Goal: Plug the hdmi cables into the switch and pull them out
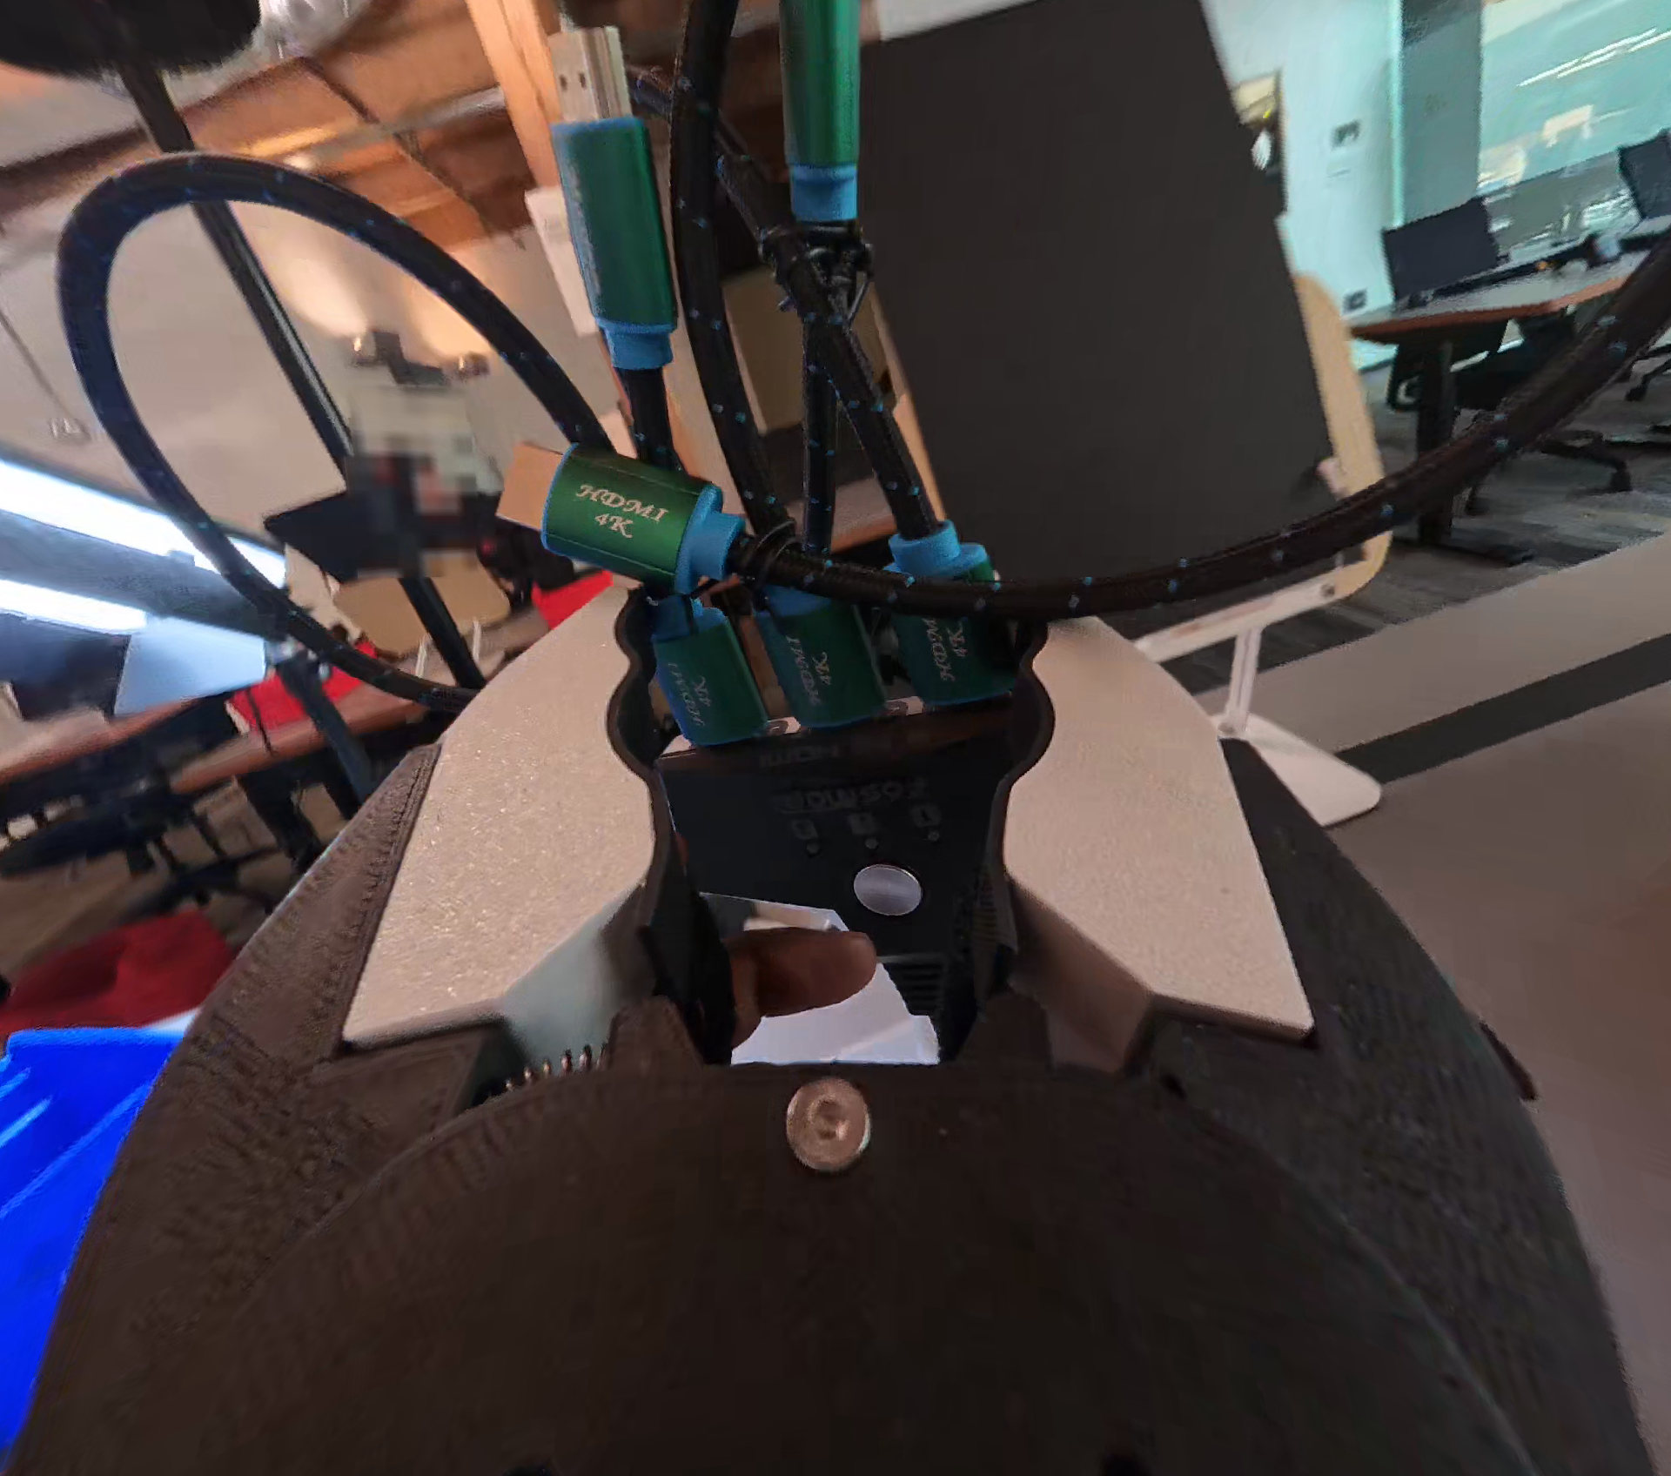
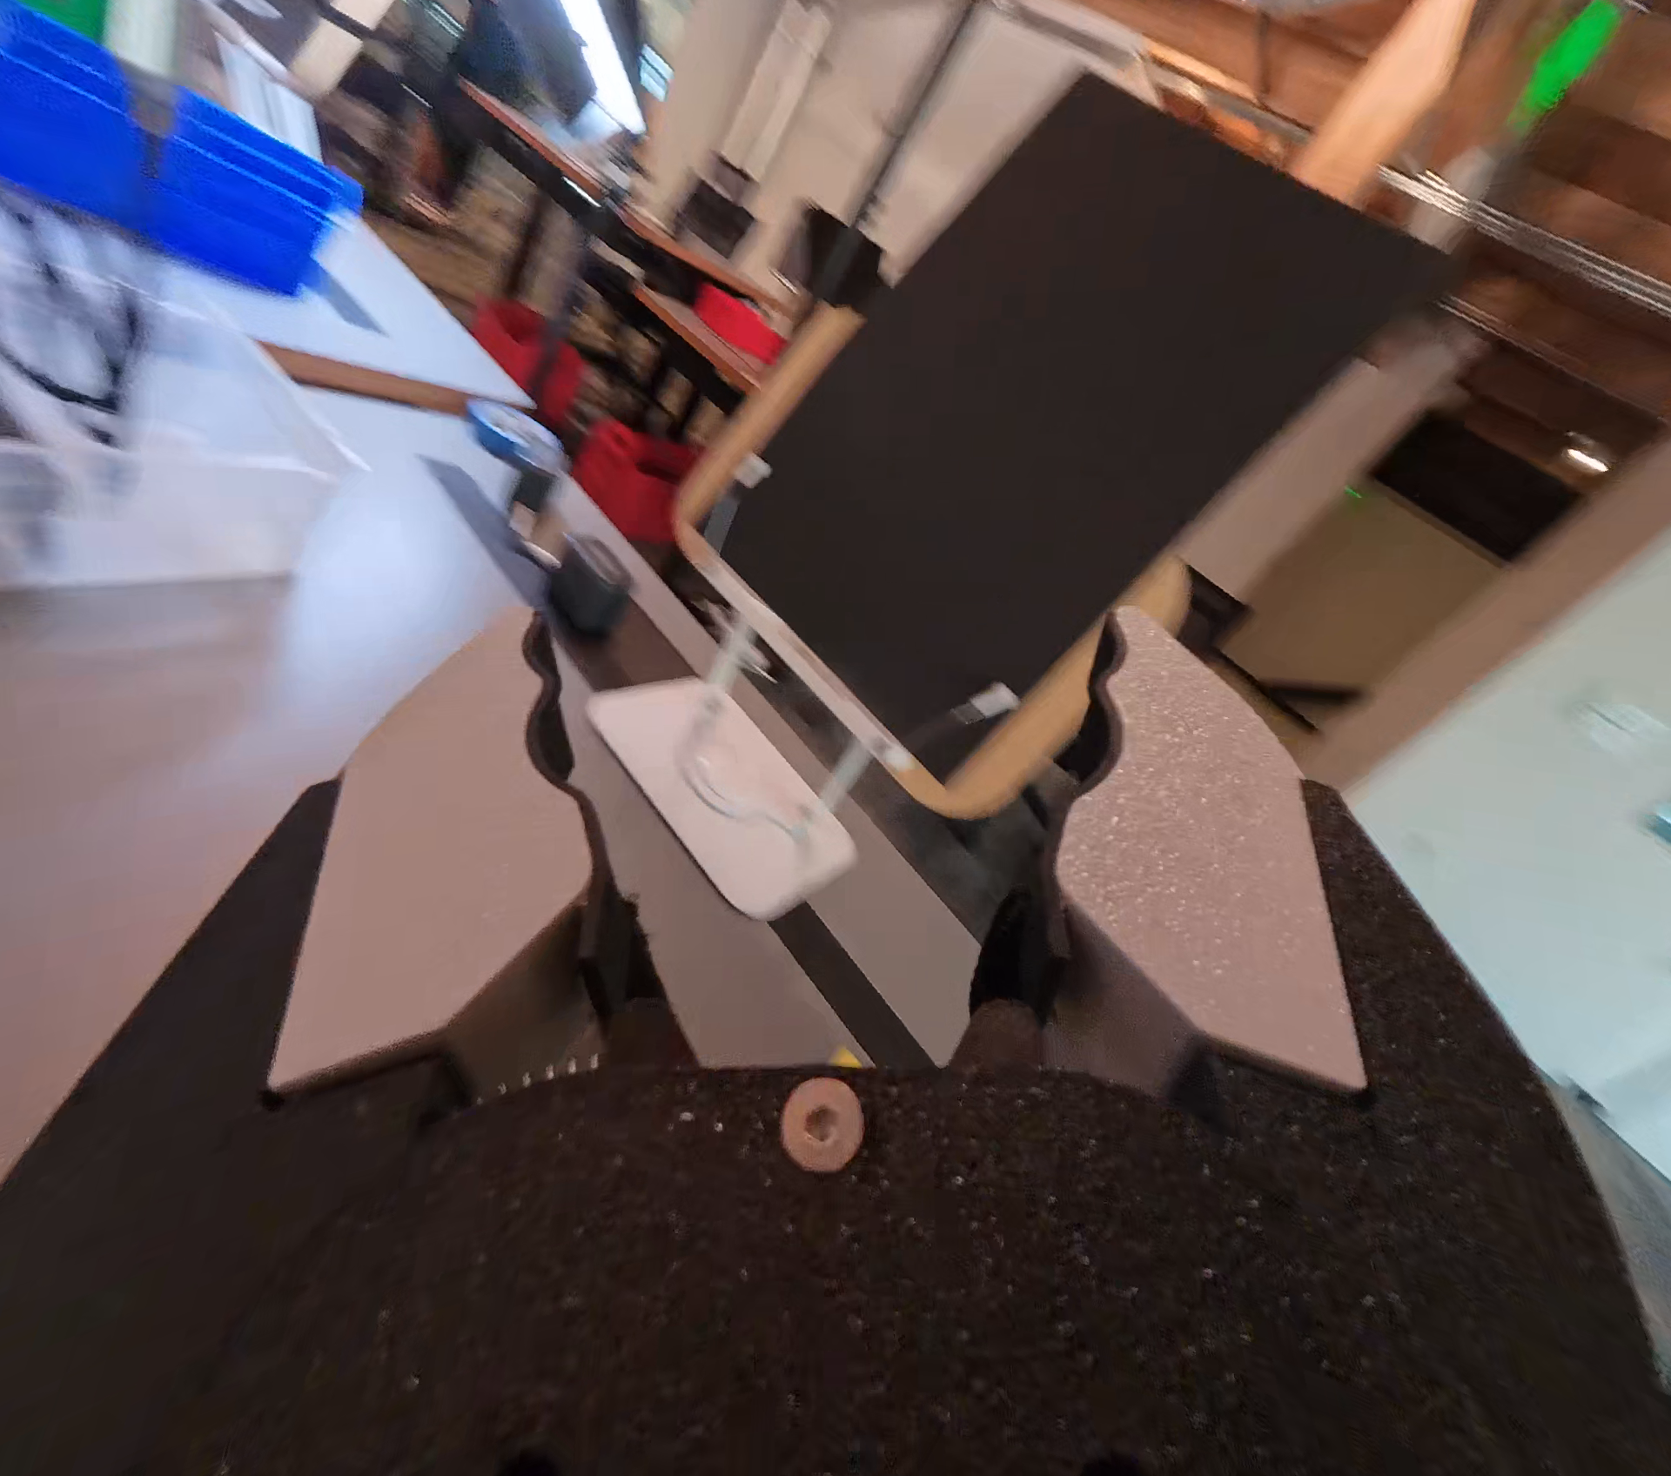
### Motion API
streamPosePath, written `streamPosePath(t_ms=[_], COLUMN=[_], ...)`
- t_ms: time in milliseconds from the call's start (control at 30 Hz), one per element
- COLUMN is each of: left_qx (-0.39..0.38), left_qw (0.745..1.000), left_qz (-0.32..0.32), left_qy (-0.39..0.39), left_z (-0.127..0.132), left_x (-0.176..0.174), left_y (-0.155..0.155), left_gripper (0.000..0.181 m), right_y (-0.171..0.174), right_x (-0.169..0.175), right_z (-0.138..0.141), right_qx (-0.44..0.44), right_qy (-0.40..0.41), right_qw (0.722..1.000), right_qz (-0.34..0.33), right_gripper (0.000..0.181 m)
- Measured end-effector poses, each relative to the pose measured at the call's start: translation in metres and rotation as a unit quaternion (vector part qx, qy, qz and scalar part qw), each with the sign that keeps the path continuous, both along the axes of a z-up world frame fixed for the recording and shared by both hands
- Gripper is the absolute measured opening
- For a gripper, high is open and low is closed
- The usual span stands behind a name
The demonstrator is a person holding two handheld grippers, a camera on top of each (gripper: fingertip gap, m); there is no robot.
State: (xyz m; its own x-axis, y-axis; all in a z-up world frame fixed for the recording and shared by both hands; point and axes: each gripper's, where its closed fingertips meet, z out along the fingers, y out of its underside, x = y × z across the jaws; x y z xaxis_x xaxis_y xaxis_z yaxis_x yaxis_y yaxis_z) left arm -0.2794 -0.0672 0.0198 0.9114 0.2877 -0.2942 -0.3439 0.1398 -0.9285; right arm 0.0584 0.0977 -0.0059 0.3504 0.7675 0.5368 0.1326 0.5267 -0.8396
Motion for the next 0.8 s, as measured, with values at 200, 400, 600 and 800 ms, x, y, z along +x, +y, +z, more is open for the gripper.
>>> streamPosePath(t_ms=[200,400,600,800], left_qx=[0.074,0.070,0.040,0.074], left_qw=[0.997,0.991,0.978,0.970], left_qz=[-0.038,-0.111,-0.192,-0.175], left_qy=[0.000,0.032,0.074,0.151], left_z=[0.031,0.029,0.011,0.017], left_x=[0.068,0.141,0.218,0.236], left_y=[-0.001,0.013,0.033,0.024], left_gripper=[0.077,0.076,0.077,0.076], right_y=[-0.098,-0.150,-0.152,-0.140], right_x=[-0.080,-0.149,-0.147,-0.126], right_z=[-0.001,-0.024,-0.018,-0.005], right_qx=[-0.021,-0.044,-0.092,-0.077], right_qy=[0.021,0.048,0.102,0.189], right_qw=[0.976,0.968,0.954,0.936], right_qz=[0.215,0.243,0.266,0.287], right_gripper=[0.099,0.076,0.053,0.024])
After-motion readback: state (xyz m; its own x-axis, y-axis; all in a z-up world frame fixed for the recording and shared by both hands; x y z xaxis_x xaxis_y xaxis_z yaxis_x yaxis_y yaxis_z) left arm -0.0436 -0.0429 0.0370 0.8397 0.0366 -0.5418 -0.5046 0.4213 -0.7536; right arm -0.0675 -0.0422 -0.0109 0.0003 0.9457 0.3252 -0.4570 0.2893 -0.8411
